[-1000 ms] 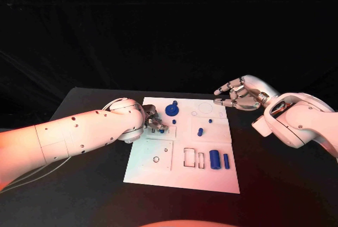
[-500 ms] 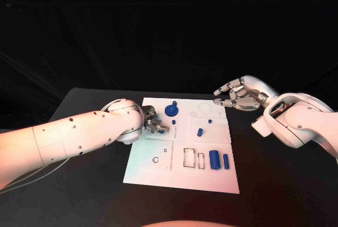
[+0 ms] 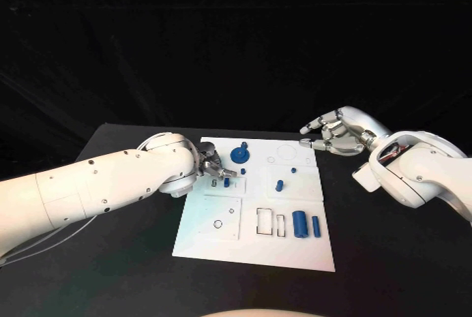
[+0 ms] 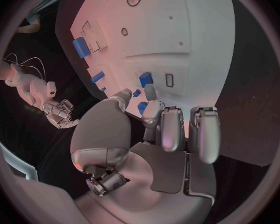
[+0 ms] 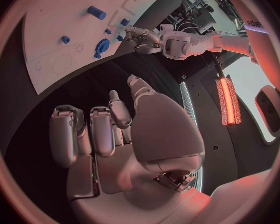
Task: Assemble the parts on the task board
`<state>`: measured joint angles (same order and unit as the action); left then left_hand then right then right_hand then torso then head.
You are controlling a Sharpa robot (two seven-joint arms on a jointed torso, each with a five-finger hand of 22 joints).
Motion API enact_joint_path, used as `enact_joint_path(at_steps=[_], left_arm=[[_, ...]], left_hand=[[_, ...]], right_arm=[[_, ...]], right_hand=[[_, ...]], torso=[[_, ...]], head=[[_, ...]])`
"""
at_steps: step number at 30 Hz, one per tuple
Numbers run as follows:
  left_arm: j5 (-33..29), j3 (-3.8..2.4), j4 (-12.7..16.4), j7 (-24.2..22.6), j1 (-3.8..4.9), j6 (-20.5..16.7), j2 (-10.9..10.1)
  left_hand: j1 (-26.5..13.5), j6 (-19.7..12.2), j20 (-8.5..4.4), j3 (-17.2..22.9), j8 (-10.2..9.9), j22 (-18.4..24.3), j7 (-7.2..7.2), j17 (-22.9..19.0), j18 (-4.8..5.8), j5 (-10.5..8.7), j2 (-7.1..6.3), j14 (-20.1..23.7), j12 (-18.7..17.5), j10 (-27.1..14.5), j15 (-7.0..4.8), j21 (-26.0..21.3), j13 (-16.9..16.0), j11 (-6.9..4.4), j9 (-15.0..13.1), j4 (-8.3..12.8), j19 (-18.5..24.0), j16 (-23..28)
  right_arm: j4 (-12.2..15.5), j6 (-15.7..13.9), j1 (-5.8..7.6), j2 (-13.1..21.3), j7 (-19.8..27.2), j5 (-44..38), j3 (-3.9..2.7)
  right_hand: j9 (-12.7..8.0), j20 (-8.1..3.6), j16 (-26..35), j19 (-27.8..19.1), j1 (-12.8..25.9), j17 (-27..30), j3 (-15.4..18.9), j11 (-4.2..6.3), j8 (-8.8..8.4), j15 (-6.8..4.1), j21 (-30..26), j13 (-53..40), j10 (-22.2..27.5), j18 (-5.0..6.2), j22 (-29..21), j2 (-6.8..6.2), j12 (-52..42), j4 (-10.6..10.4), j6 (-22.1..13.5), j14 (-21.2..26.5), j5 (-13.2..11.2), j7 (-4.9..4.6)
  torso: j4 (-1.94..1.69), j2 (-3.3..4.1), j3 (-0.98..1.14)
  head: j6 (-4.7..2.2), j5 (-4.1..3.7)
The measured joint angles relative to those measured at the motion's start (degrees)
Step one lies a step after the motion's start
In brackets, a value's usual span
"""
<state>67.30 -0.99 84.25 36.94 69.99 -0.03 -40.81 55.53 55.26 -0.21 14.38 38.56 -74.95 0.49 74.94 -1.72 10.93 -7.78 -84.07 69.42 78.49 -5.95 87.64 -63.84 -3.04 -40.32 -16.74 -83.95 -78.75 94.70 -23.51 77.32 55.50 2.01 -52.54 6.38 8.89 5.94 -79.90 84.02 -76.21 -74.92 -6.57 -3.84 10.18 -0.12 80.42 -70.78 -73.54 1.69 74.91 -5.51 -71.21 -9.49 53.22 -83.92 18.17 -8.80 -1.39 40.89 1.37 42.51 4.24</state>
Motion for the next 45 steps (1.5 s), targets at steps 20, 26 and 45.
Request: enact_joint_path(at_steps=[20, 26, 45], left_arm=[[-2.8, -1.15, -5.7, -0.1, 6.54, 4.2, 0.5], [-3.8, -0.87, -13.6, -0.4, 7.47, 5.7, 3.8], [-4.3, 0.84, -25.5, -0.9, 6.91, 11.0, 9.7]], left_hand=[[7.9, -5.2, 1.04, -5.6, -6.5, 0.0, 3.5, 0.0, -0.02, 0.01, 1.86, 0.2, -8.5, -6.8, 1.45, -2.8, 10.2, 2.45, 3.9, 0.0, 0.0, 0.4], [7.6, -5.2, 1.45, -8.2, -7.8, 0.0, 3.57, 0.0, -0.02, 0.01, 1.57, 0.0, -8.5, -7.0, 1.65, -2.8, 10.5, 2.65, 5.9, 0.0, 0.0, 0.4], [7.4, -4.8, 1.45, -9.4, -8.4, 0.0, 3.58, 0.0, -0.03, 0.02, 1.81, 0.0, -8.5, -7.0, 1.65, -2.4, 10.5, 2.65, 7.0, 0.1, 0.0, 0.4]], right_arm=[[-0.3, 0.0, -0.03, -0.1, 0.0, 0.0, 0.0], [-0.3, 0.0, -0.03, -0.2, 0.0, 0.0, 0.0], [-0.2, 0.0, -0.07, -0.3, 0.0, 0.0, 0.01]], right_hand=[[0.0, 0.0, 0.0, 0.0, 0.0, 0.0, 0.2, 0.0, 0.0, 0.0, 0.0, 0.0, 0.0, 0.0, 0.0, 0.0, 0.0, -0.2, 0.0, 0.0, 0.0, 0.0], [0.0, 0.0, 0.0, 0.0, 0.0, 0.0, 0.2, 0.0, 0.0, 0.0, 0.0, 0.0, 0.0, 0.0, 0.0, 0.0, 0.0, -0.2, 0.0, 0.0, 0.0, 0.0], [0.0, 0.0, 0.0, 0.0, 0.0, 0.0, 0.2, -0.01, 0.0, 0.0, 0.0, 0.0, 0.0, 0.0, 0.0, 0.0, 0.0, -0.2, 0.0, 0.0, 0.0, 0.0]], torso=[[-0.05, 0.04, -0.02], [-0.02, 0.1, -0.04], [0.03, 0.81, -0.31]], head=[[-1.1, 0.52], [-1.66, 0.95], [-1.93, 0.98]])
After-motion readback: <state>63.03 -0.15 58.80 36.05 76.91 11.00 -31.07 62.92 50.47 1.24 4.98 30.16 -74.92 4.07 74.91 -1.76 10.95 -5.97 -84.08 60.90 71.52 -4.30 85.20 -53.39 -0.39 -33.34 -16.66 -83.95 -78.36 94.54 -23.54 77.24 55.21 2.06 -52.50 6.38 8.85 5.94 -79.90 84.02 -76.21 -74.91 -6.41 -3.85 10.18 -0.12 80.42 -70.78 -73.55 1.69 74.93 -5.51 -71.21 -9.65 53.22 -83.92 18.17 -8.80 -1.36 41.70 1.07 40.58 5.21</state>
